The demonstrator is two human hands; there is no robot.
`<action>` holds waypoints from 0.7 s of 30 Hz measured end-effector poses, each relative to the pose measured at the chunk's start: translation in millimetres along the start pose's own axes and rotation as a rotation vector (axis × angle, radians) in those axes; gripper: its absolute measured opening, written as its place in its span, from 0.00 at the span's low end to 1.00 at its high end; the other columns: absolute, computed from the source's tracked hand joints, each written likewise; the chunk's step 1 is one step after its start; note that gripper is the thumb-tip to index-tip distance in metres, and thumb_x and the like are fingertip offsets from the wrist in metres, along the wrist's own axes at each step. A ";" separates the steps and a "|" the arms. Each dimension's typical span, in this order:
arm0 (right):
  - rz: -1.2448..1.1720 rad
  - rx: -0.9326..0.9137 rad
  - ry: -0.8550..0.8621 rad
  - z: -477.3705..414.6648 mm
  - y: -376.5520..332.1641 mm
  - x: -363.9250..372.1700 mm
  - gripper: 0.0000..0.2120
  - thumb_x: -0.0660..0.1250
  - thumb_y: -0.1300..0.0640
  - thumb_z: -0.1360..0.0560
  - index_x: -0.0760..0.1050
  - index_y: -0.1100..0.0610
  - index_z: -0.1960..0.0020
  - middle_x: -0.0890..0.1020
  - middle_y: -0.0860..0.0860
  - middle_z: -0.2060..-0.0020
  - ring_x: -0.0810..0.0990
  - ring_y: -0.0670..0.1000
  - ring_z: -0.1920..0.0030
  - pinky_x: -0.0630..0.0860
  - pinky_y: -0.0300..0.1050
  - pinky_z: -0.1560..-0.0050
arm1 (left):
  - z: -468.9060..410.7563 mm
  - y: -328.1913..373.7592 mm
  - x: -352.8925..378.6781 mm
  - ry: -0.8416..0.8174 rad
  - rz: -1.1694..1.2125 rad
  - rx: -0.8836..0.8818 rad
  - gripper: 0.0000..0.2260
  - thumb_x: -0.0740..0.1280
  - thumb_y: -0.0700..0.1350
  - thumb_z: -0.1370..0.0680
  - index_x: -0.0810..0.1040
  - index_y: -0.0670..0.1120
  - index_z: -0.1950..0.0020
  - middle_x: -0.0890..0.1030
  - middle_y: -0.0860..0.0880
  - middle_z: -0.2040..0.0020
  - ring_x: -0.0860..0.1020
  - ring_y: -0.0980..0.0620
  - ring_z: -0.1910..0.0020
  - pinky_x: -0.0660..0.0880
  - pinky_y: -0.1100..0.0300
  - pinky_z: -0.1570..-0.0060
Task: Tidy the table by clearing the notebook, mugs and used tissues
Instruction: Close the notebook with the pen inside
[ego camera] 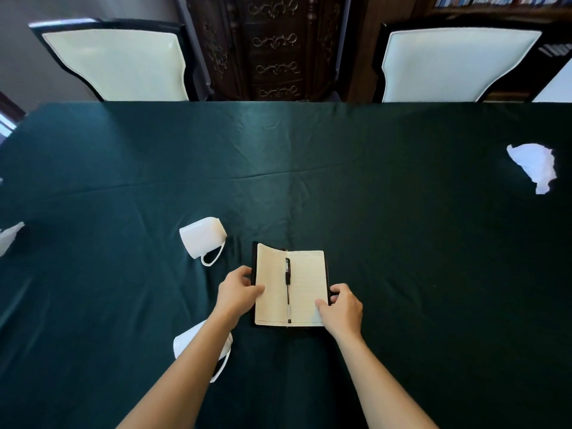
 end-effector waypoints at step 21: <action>-0.133 -0.034 -0.079 -4.2 5.0 -17.5 0.06 0.73 0.57 0.26 0.80 0.56 0.50 0.84 0.49 0.60 0.83 0.53 0.55 0.80 0.45 0.54 | 33.9 58.5 130.6 0.039 -0.135 0.090 0.15 0.73 0.41 0.26 0.67 0.47 0.48 0.74 0.46 0.46 0.74 0.47 0.52 0.68 0.58 0.54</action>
Point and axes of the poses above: each hand's wrist, its own z-axis away from the middle knuckle, its own x-axis out of the palm, y = z × x, the point moved 2 cm from there along -z, towards the middle knuckle
